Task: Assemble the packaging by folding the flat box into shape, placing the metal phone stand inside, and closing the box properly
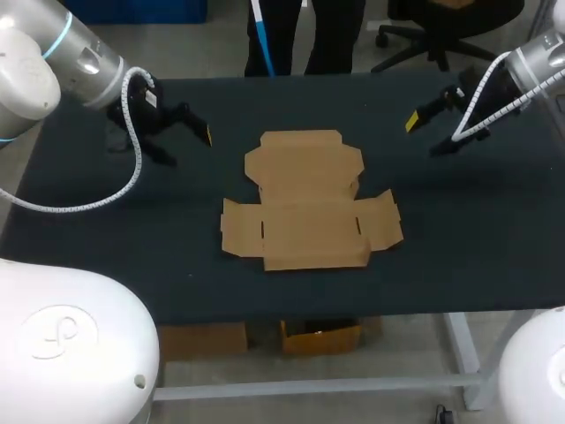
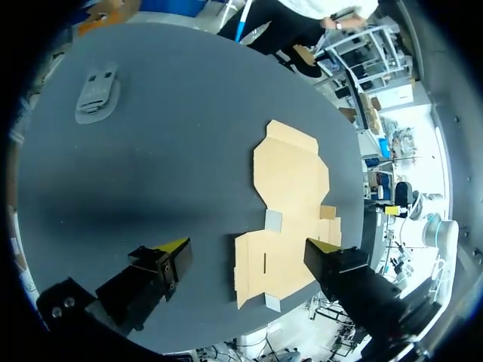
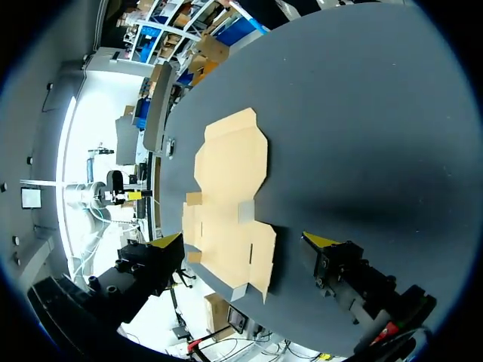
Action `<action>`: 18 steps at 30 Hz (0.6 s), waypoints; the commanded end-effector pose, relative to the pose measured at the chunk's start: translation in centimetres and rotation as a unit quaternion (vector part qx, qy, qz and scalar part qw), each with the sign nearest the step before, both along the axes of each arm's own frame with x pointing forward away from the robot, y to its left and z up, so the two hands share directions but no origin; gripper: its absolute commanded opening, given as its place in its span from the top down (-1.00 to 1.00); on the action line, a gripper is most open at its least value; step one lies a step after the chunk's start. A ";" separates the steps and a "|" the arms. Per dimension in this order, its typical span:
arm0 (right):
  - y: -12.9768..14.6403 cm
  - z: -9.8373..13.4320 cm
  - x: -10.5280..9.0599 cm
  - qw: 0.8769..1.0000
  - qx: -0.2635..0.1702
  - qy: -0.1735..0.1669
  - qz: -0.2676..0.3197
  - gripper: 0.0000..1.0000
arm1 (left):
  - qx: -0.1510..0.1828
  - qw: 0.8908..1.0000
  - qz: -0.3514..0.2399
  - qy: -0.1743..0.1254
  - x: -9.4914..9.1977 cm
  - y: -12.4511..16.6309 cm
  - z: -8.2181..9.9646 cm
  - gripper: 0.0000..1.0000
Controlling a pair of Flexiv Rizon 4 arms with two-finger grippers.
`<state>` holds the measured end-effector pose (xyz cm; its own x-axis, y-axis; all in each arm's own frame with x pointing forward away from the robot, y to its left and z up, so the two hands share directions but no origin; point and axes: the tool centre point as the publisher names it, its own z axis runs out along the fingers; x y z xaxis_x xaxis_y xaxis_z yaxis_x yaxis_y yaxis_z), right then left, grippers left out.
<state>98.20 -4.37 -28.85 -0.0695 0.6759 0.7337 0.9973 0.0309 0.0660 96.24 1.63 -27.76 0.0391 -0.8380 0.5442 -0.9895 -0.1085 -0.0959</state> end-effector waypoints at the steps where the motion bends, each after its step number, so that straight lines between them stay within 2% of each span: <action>1: -0.1 0.0 0.0 1.000 0.002 0.001 0.002 -1.00 | 0.002 1.000 0.001 0.001 -0.1 0.0 0.1 -1.00; 5: -0.1 0.0 0.0 1.000 0.002 0.001 0.002 -1.00 | 0.002 1.000 0.001 0.001 -0.1 0.0 0.1 -1.00; 11: 0.9 -0.2 0.1 1.000 -0.005 -0.001 0.009 -1.00 | -0.001 1.000 -0.019 -0.001 1.0 0.0 -0.4 -1.00; 18: 1.3 -1.7 0.4 1.000 0.027 0.007 -0.009 -1.00 | -0.005 0.999 -0.037 -0.002 1.9 -0.2 -0.9 -1.00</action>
<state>98.44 -2.92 -29.53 -0.0487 0.6567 0.7526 0.9984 0.0106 0.0553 97.35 1.58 -28.37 -0.0193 -0.8341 0.5512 -0.9924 -0.0511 -0.1122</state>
